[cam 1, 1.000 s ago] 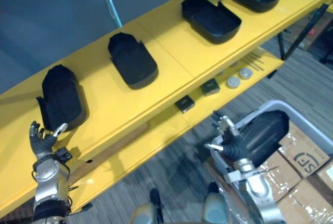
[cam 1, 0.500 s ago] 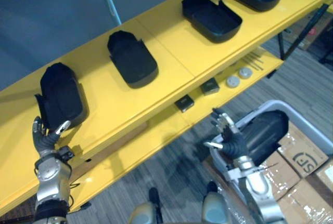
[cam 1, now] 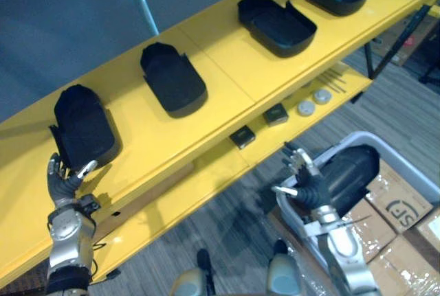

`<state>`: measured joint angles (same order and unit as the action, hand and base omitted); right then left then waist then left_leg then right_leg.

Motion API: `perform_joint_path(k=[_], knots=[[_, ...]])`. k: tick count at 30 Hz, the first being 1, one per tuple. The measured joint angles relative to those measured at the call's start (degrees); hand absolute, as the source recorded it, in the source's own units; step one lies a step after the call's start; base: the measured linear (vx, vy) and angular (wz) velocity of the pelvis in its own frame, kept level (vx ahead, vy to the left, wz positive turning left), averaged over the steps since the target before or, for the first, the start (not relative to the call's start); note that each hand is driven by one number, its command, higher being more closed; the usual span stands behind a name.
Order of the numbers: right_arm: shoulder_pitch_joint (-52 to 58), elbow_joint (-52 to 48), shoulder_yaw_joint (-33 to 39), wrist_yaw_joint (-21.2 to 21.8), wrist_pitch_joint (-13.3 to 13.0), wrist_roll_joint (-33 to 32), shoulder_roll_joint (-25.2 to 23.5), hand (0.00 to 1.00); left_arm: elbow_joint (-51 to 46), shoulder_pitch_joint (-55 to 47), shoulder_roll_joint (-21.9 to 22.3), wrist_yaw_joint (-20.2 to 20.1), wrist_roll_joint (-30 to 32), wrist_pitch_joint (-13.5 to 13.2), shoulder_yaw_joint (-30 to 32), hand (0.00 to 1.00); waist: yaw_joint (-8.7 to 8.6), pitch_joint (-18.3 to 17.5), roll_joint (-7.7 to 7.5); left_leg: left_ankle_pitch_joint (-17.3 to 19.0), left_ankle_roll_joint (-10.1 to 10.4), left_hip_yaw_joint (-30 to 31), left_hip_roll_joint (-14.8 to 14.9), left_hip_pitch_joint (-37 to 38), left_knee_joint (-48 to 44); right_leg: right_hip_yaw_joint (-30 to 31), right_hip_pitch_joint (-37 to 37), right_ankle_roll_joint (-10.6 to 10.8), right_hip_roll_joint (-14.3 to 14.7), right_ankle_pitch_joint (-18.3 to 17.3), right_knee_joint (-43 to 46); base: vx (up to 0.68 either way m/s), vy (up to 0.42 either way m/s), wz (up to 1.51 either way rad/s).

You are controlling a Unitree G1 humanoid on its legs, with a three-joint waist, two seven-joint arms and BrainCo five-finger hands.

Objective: Walk over and take plastic housings, then place them on the shelf

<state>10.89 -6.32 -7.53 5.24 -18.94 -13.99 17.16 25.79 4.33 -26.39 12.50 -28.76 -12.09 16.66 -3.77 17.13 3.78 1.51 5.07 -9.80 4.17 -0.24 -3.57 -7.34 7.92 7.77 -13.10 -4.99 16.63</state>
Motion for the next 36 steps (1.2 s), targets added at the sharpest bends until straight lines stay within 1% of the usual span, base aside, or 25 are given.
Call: perform_joint_path(k=[5, 8, 11, 13, 14, 16, 17, 18, 19, 21, 23, 24, 25, 26, 27, 28, 29, 30, 31, 32, 34, 35, 36], knots=[[0.15, 0.00, 0.02, 0.03, 0.00, 0.00, 0.00, 0.00, -0.20, -0.09, 0.40, 0.03, -0.01, 0.10, 0.02, 0.00, -0.02, 0.23, 0.40, 0.00, 0.00, -0.02, -0.05, 0.08, 0.04, 0.00, -0.04, 0.01, -0.06, 0.00, 0.02, 0.00, 0.000, 0.00], [0.16, 0.00, 0.02, 0.03, 0.00, 0.00, 0.00, 0.00, -0.53, -0.13, 0.91, 0.74, 0.00, 0.08, 0.03, 0.00, -0.04, 0.39, 0.64, 0.00, 0.00, -0.01, -0.08, 0.12, 0.05, 0.00, -0.06, 0.01, -0.10, 0.00, 0.06, 0.00, 0.000, 0.00], [0.17, 0.00, 0.01, 0.01, -0.03, 0.00, 0.00, 0.00, -0.58, -0.13, 1.12, 3.42, 0.16, 0.20, 0.02, 0.00, -0.17, 0.45, 0.74, 0.00, -0.01, -0.02, -0.08, 0.16, 0.07, -0.01, -0.06, 0.02, -0.09, -0.01, 0.06, 0.00, 0.000, 0.00], [0.19, 0.00, -0.14, -0.13, -0.46, 0.00, -0.01, 0.00, -0.54, -0.06, 1.30, 7.89, 0.71, 0.97, 0.18, 0.00, -0.17, 0.45, 0.74, -0.01, -0.01, 0.02, -0.07, 0.19, 0.09, -0.05, -0.16, 0.03, -0.07, 0.00, -0.01, 0.00, 0.000, 0.00], [0.18, 0.00, -0.29, -0.24, -0.62, 0.03, -0.01, 0.00, -0.40, -0.04, 1.33, 9.37, 0.98, 1.08, 0.24, 0.00, -0.17, 0.45, 0.74, -0.01, -0.01, 0.04, -0.06, 0.21, 0.09, -0.07, -0.21, 0.04, -0.07, 0.01, -0.04, 0.00, 0.000, 0.00], [0.17, -0.01, -0.89, -0.61, -0.98, 0.25, -0.15, 0.00, 0.56, -0.09, 2.15, 17.40, 2.84, 1.01, 1.36, 0.00, -0.14, 0.45, 0.73, -0.01, -0.01, 0.45, -0.01, 0.48, 0.07, -0.50, -1.03, 0.08, -0.02, 0.04, -0.46, 0.00, 0.000, 0.07], [0.11, -0.02, -1.19, -0.96, -1.02, 0.37, -0.14, 0.00, 0.74, -0.26, 2.15, 19.31, 2.93, 0.95, 1.53, 0.00, -0.04, 0.42, 0.69, -0.01, -0.01, 0.66, 0.03, 0.57, 0.07, -0.60, -1.22, 0.08, 0.02, 0.04, -0.55, 0.00, -0.004, 0.11], [-0.02, -0.11, -1.79, -1.85, -1.08, 0.87, -0.26, 0.00, 0.76, -0.68, 2.27, 22.46, 3.64, 0.89, 3.03, 0.00, 0.02, 0.39, 0.61, 0.00, -0.01, 1.09, 0.14, 0.68, 0.06, -0.85, -1.79, 0.11, 0.13, 0.07, -1.00, 0.00, -0.008, 0.12], [-0.03, -0.25, -1.99, -2.95, -1.19, 1.44, -0.33, 0.00, 0.56, -1.16, 2.30, 25.48, 6.16, 0.41, 5.06, 0.00, 0.13, 0.36, 0.56, 0.01, -0.01, 1.42, 0.22, 0.91, 0.10, -1.57, -2.54, 0.13, 0.21, 0.22, -1.71, 0.00, -0.008, 0.13], [-0.15, -0.67, -2.02, -4.49, -1.28, 1.84, -0.32, 0.00, -0.21, -1.77, 2.31, 28.74, 8.48, -0.47, 8.61, 0.00, 0.43, 0.28, 0.43, 0.12, -0.01, 1.53, 0.34, 1.36, 0.17, -2.01, -3.56, 0.11, 0.39, 0.49, -2.94, -0.01, 0.003, 0.07], [-0.72, -3.02, -1.59, -7.60, -1.40, 2.79, -0.26, 0.00, -4.60, -3.19, 2.31, 33.37, 11.74, -2.73, 12.75, 0.00, 1.53, -0.04, 0.10, 0.26, -0.05, 1.58, 0.55, 1.75, 0.18, -2.25, -5.07, 0.22, 0.82, 1.77, -5.19, 0.00, 0.000, 0.00], [-1.34, -3.71, -1.57, -8.74, -1.41, 2.97, -0.25, 0.00, -7.61, -4.03, 2.34, 34.24, 13.06, -3.72, 13.46, 0.00, 1.72, -0.20, -0.16, 0.26, -0.06, 1.73, 0.64, 1.92, 0.20, -2.61, -6.00, 0.17, 1.02, 2.55, -6.46, 0.00, 0.000, 0.00], [-1.85, -4.39, -1.53, -9.87, -1.41, 2.98, -0.31, 0.00, -11.44, -4.98, 2.60, 34.44, 14.51, -4.70, 13.86, 0.00, 1.97, -0.46, -0.55, 0.27, -0.07, 1.91, 0.65, 2.07, 0.22, -2.97, -6.85, 0.23, 1.14, 3.10, -7.75, 0.02, 0.017, 0.13], [-2.35, -4.91, -1.12, -11.32, -1.45, 3.05, -0.61, 0.00, -17.79, -6.09, 3.58, 34.36, 16.89, -6.14, 13.83, 0.00, 2.16, -1.09, -1.07, 0.28, -0.08, 2.60, 0.58, 2.12, 0.26, -3.70, -8.06, 0.29, 1.21, 3.79, -9.38, 0.00, 0.020, 0.16], [-2.40, -5.04, -0.68, -11.89, -1.46, 3.06, -0.95, 0.00, -21.19, -6.55, 4.52, 34.02, 18.28, -6.94, 13.78, 0.00, 2.31, -1.60, -1.42, 0.28, -0.08, 2.83, 0.53, 2.13, 0.34, -3.94, -8.32, 0.31, 1.23, 4.08, -10.08, 0.01, 0.020, 0.16], [-2.37, -5.30, 0.74, -13.01, -1.47, 3.08, -1.90, 0.00, -28.38, -7.88, 6.77, 32.77, 20.21, -8.83, 13.33, 0.00, 2.76, -2.52, -1.92, 0.28, -0.09, 2.88, 0.42, 2.23, 0.60, -4.18, -9.03, 0.36, 1.27, 4.62, -11.35, 0.01, 0.020, 0.08], [-2.27, -5.52, 1.72, -13.36, -1.48, 3.10, -2.42, 0.00, -31.68, -8.77, 8.01, 31.82, 20.89, -9.56, 13.08, 0.00, 2.79, -2.99, -2.12, 0.28, -0.10, 2.96, 0.34, 2.23, 0.68, -4.35, -9.29, 0.45, 1.25, 4.85, -11.87, 0.04, 0.019, 0.08], [-1.84, -6.13, 4.38, -14.22, -1.61, 3.47, -3.60, 0.00, -37.35, -10.91, 10.39, 29.27, 21.05, -10.94, 11.85, 0.00, 2.80, -3.73, -2.28, 0.28, -0.10, 3.13, 0.21, 2.33, 0.80, -4.76, -10.09, 0.47, 1.22, 5.26, -12.76, 0.04, 0.019, 0.07], [-1.21, -6.65, 7.78, -14.54, -2.36, 3.62, -4.64, 0.00, -41.99, -12.90, 12.91, 26.18, 21.03, -11.92, 10.74, 0.00, 2.78, -4.55, -2.33, 0.31, -0.15, 3.14, 0.14, 2.37, 0.92, -4.88, -10.35, 0.49, 1.21, 5.53, -13.34, 0.03, 0.017, 0.05], [-0.85, -6.86, 9.35, -14.79, -2.84, 3.62, -4.96, 0.00, -43.83, -13.93, 14.16, 24.51, 21.01, -12.41, 10.32, 0.00, 2.76, -4.79, -2.27, 0.31, -0.15, 3.13, 0.14, 2.46, 0.94, -4.93, -10.56, 0.51, 1.23, 5.66, -13.58, 0.00, 0.000, 0.00], [0.42, -7.04, 15.34, -15.66, -3.63, 3.57, -5.81, 0.00, -48.64, -17.31, 17.99, 18.95, 21.01, -14.23, 7.52, 0.00, 2.56, -5.05, -1.96, 0.45, -0.10, 3.07, 0.29, 3.45, 1.13, -5.05, -11.88, 0.45, 1.47, 5.88, -14.39, 0.00, 0.000, 0.00], [0.55, -7.04, 16.38, -16.01, -3.64, 3.58, -5.85, 0.00, -49.23, -17.87, 18.36, 17.52, 20.75, -14.67, 6.64, 0.00, 2.44, -5.12, -1.87, 0.47, -0.06, 3.00, 0.35, 3.50, 1.13, -5.01, -11.87, 0.36, 1.53, 5.95, -14.52, -0.05, -0.009, -0.05], [0.56, -7.04, 17.91, -16.88, -3.66, 3.62, -5.86, 0.00, -49.78, -18.35, 18.44, 14.56, 20.62, -15.62, 4.78, 0.00, 2.17, -5.22, -1.69, 0.49, -0.02, 2.80, 0.46, 3.36, 1.12, -4.80, -11.76, 0.01, 1.70, 5.99, -15.08, -0.06, -0.007, -0.13]])
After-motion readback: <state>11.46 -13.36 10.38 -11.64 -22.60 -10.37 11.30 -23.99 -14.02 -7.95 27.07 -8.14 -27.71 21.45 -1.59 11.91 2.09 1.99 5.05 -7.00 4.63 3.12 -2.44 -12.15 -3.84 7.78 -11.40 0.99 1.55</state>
